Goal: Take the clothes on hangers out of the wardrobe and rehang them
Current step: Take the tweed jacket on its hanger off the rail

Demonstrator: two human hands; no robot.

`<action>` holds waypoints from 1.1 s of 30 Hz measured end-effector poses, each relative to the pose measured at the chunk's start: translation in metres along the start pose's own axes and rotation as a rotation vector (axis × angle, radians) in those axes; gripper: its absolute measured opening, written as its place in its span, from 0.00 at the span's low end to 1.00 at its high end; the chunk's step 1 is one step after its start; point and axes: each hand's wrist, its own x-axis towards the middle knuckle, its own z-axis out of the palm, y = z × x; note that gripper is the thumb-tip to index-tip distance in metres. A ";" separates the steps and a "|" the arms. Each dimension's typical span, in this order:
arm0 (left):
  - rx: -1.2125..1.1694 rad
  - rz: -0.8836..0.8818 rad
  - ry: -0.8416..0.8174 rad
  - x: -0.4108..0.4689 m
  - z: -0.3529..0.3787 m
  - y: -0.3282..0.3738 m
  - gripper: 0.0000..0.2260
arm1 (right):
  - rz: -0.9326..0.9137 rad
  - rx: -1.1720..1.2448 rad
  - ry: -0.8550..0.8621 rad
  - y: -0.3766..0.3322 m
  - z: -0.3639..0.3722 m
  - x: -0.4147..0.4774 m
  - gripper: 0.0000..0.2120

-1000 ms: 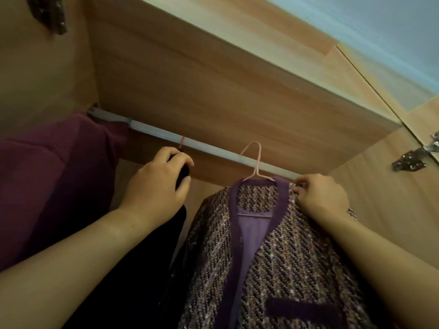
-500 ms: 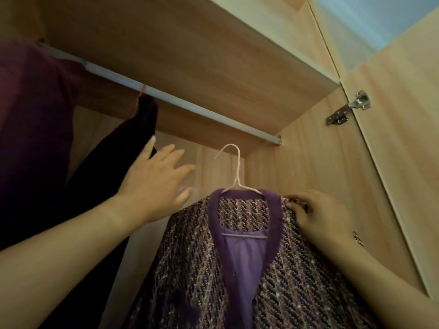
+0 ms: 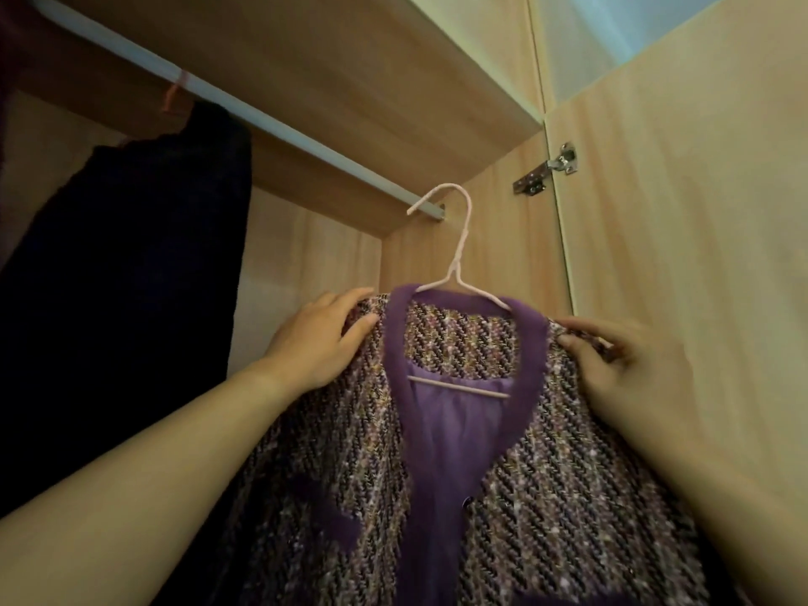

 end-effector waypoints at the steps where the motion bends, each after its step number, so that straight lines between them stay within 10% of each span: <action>1: -0.012 0.028 0.016 -0.002 -0.001 0.004 0.20 | 0.000 -0.025 0.016 -0.003 -0.010 -0.001 0.08; 19: -0.281 0.119 0.041 -0.150 -0.014 0.121 0.17 | 0.081 -0.304 -0.194 -0.065 -0.191 -0.112 0.16; 33: -0.528 0.275 0.056 -0.210 -0.033 0.319 0.16 | 0.290 -0.464 -0.050 -0.068 -0.394 -0.200 0.09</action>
